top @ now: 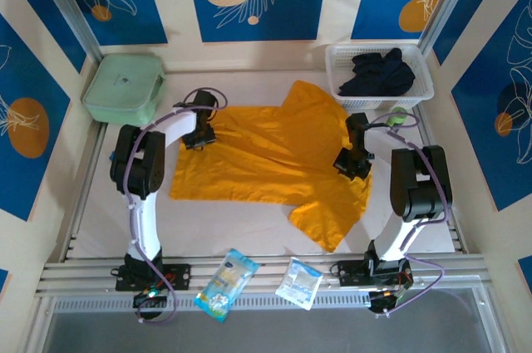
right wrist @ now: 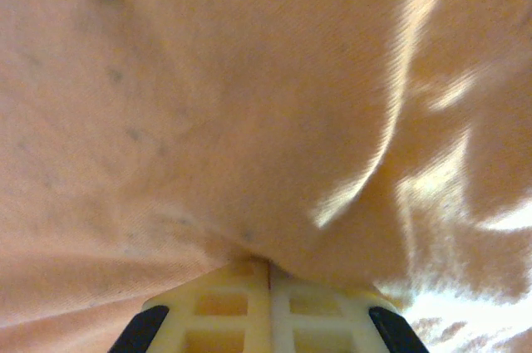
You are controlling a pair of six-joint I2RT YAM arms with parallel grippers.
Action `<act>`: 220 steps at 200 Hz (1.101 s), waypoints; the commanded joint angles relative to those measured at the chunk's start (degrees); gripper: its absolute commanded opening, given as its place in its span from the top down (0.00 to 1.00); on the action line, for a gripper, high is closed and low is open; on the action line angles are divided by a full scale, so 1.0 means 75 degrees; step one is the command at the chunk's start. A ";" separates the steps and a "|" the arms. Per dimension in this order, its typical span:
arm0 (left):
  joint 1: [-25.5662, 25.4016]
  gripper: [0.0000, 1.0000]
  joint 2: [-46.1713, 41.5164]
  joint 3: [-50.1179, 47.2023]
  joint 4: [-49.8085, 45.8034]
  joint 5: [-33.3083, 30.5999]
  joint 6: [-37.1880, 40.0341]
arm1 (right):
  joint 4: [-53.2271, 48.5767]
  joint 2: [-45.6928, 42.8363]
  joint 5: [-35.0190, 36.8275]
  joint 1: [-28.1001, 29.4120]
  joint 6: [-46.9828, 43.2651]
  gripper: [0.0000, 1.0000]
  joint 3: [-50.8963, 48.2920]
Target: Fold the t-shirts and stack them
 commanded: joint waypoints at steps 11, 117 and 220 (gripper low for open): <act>0.0130 0.52 -0.0728 -0.0961 -0.0655 -0.0612 0.0129 | -0.0520 0.0039 -0.0172 0.0927 0.0116 1.00 -0.0385; 0.0393 0.37 -0.2091 -0.0617 -0.1628 -0.1005 0.0362 | -0.1895 0.0031 0.0344 0.1441 -0.0996 0.88 0.2870; -0.0523 0.36 -0.0413 0.1061 -0.1477 0.0523 0.0731 | -0.2429 0.5917 0.0440 0.1120 -0.3613 1.00 1.0933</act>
